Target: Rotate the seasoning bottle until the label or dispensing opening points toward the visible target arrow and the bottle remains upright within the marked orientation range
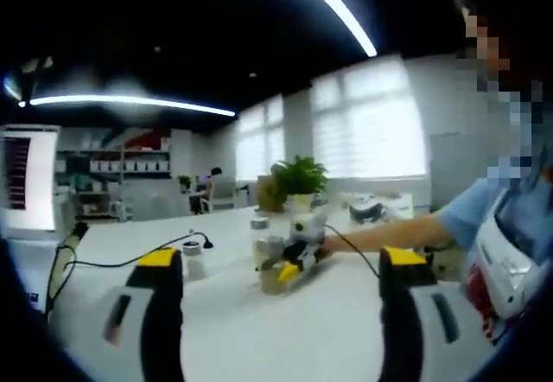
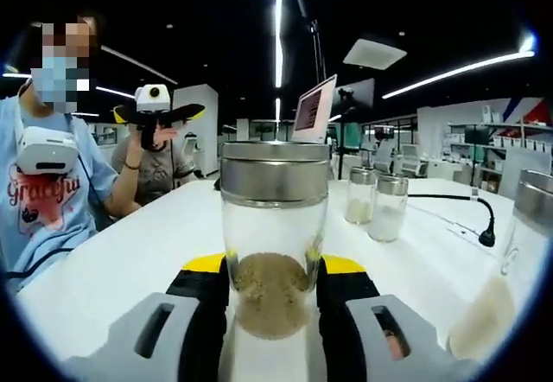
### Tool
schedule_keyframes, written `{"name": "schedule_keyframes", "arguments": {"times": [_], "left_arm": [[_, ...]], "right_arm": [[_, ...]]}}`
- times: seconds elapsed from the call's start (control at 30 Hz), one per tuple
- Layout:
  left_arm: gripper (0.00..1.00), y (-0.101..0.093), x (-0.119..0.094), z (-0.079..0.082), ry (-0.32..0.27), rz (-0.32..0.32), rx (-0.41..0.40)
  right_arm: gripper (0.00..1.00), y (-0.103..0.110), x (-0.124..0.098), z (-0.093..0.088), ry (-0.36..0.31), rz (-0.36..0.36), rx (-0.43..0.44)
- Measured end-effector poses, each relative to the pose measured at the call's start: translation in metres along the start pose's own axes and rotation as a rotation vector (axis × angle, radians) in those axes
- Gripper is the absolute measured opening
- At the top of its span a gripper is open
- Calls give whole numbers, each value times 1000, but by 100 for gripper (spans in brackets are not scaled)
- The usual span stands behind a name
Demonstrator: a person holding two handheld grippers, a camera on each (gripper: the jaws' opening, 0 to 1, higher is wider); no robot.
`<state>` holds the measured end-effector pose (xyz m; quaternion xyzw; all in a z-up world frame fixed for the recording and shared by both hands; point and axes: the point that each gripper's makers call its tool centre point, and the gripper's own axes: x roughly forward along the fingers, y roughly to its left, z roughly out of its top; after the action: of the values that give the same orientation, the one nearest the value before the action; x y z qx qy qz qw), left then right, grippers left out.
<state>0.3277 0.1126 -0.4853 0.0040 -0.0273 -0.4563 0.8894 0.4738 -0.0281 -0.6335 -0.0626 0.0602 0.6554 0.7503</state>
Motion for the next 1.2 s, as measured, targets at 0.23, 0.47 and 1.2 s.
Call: {"name": "schedule_keyframes", "arguments": {"times": [0.23, 0.47, 1.2], "left_arm": [[100, 0, 0, -5, 27, -1, -3], [100, 6, -4, -4, 23, 21, -21], [99, 19, -14, -4, 21, 61, -41]], "right_arm": [[40, 0, 4, 0, 62, -46, 11], [39, -5, 6, -1, 108, -194, 48], [40, -11, -3, -7, 251, -803, 209]]}}
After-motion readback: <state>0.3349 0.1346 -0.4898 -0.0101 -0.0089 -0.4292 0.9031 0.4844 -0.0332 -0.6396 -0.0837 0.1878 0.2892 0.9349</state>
